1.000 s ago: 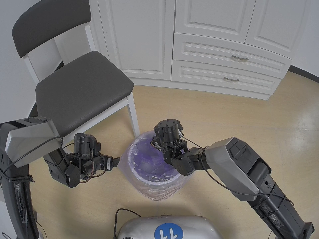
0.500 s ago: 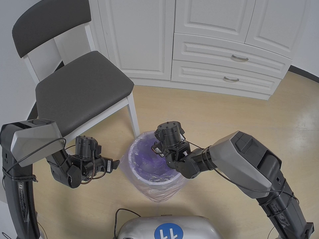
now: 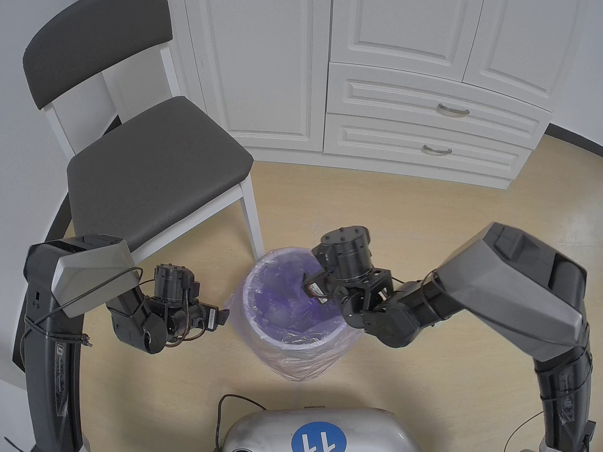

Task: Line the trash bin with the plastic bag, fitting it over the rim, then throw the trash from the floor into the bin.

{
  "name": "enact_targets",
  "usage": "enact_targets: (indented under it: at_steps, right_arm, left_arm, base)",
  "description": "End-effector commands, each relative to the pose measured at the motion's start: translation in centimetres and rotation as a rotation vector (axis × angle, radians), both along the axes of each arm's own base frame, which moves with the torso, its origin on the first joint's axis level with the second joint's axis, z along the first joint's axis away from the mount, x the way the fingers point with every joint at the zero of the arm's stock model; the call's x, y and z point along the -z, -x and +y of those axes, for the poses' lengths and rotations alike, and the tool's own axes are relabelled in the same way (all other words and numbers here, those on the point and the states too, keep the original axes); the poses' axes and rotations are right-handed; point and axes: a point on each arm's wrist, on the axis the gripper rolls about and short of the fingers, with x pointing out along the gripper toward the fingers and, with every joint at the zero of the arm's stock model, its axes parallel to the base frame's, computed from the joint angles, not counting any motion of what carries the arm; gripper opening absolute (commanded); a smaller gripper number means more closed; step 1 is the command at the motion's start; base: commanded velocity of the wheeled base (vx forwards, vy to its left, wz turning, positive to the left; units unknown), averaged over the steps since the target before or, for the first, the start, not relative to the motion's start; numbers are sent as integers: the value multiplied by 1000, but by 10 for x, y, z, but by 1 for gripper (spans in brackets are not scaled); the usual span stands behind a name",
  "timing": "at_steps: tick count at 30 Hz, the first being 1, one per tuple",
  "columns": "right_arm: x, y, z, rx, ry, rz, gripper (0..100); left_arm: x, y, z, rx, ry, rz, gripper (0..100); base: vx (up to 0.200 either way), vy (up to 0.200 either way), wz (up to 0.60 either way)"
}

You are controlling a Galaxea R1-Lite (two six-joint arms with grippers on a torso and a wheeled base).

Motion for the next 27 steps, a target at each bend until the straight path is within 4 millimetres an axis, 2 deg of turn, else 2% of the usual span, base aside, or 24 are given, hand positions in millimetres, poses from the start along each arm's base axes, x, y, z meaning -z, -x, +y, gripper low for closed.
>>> enact_targets:
  at_steps: [1, 4, 5, 6, 9, 10, 12, 13, 15, 18, 27]
  right_arm:
    - [-36, 13, -50, 44, -88, -59, 100]
    - [-27, 9, -78, 84, -113, -89, 100]
    - [-27, 9, -78, 84, -113, -89, 100]
    - [-22, 8, -92, 108, -124, -103, 100]
    - [-16, 8, -106, 132, -138, -112, 100]
    - [-9, 10, -116, 156, -170, -114, 100]
    - [-4, 12, -125, 177, -193, -113, 100]
    - [-3, 13, -126, 178, -197, -113, 100]
    - [3, 14, -135, 188, -234, -108, 100]
    - [10, 15, -139, 196, -274, -85, 100]
    - [16, 4, -142, 189, -320, -70, 100]
  left_arm:
    - [26, -25, 0, 6, -32, 40, 100]
    - [25, -44, -4, 4, -50, 40, 100]
    - [25, -44, -4, 4, -50, 40, 100]
    - [22, -54, -5, 4, -61, 51, 100]
    - [20, -63, -6, 7, -82, 73, 100]
    - [18, -71, -6, 18, -104, 85, 100]
    - [18, -80, -7, 35, -126, 80, 100]
    - [19, -82, -7, 38, -130, 78, 100]
    - [30, -95, -5, 59, -169, 63, 100]
    - [46, -104, 2, 78, -208, 76, 100]
    - [58, -119, -5, 117, -206, 108, 100]
  base:
    - [0, 0, 0]
    - [0, 0, 0]
    - [0, 0, 0]
    - [0, 0, 0]
    - [0, 0, 0]
    - [0, 0, 0]
    - [0, 0, 0]
    - [0, 0, 0]
    - [0, 0, 0]
    - [0, 0, 0]
    - [0, 0, 0]
